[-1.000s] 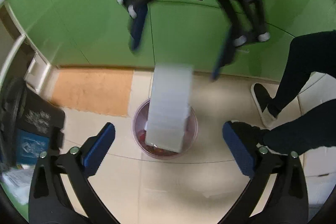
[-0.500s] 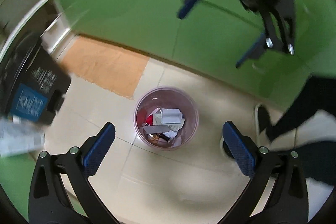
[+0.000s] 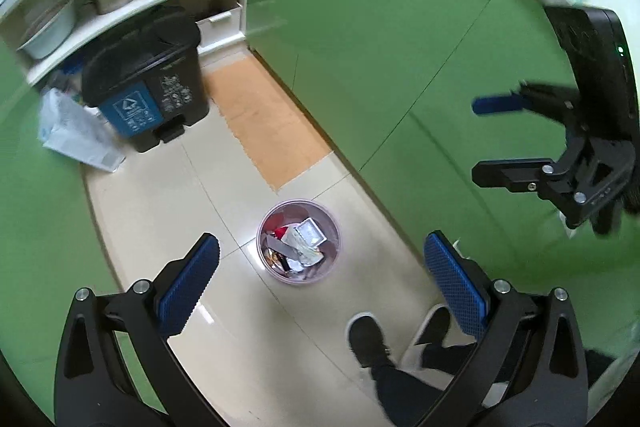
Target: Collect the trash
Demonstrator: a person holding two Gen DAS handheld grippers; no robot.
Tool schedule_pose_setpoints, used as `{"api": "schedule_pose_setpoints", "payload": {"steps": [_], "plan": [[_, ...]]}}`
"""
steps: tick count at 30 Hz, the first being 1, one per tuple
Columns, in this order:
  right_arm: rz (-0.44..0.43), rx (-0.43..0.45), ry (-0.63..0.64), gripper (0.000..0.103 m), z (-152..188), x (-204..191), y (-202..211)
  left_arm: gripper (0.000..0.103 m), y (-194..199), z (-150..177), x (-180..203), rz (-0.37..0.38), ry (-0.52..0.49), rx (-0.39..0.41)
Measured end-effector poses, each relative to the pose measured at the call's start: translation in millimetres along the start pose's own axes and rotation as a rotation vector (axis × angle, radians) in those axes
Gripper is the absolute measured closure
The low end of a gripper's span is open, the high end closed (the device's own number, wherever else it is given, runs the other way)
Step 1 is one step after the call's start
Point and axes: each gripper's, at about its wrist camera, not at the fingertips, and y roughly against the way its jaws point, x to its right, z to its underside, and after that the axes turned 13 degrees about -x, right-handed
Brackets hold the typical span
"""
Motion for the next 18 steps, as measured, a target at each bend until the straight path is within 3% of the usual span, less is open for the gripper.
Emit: {"api": "schedule_pose_setpoints", "payload": {"steps": [2,11,18], "plan": [[-0.006,0.045,-0.07,0.006,8,-4,40,0.003,29,-2,16,-0.001,0.01,0.024],[0.124,0.225,-0.259,0.006,66,-5,188,0.003,133,-28,97,-0.006,0.046,0.124],[0.226,0.304,-0.455,0.006,133,23,265,0.003,176,-60,192,0.068,-0.111,0.159]]}}
